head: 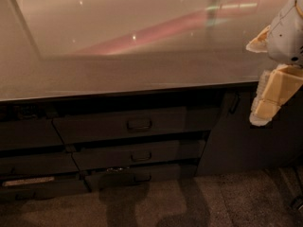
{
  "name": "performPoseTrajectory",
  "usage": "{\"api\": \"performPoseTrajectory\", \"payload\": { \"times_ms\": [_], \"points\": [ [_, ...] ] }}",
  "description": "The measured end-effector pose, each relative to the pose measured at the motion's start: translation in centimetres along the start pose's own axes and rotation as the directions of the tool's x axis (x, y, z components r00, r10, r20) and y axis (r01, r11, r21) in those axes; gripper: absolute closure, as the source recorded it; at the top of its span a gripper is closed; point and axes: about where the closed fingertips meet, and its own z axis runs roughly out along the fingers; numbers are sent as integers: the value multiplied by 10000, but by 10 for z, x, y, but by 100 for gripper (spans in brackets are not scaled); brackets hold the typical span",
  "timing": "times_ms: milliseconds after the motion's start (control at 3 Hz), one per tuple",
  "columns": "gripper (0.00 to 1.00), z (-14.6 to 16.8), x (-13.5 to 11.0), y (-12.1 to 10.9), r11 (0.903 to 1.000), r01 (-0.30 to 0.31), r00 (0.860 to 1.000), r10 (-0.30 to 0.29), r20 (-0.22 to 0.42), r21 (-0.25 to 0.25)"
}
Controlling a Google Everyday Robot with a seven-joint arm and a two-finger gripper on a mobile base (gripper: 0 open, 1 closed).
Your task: Open top drawer
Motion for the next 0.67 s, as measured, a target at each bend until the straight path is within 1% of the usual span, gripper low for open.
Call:
{"api": "performPoseTrajectory", "payload": {
  "times_ms": [333, 667],
  "points": [
    [0, 7, -15, 7, 9979, 570, 9972, -554, 502, -305],
    [0, 24, -46, 28, 9831, 1657, 9836, -1590, 847, -783]
  ]
}}
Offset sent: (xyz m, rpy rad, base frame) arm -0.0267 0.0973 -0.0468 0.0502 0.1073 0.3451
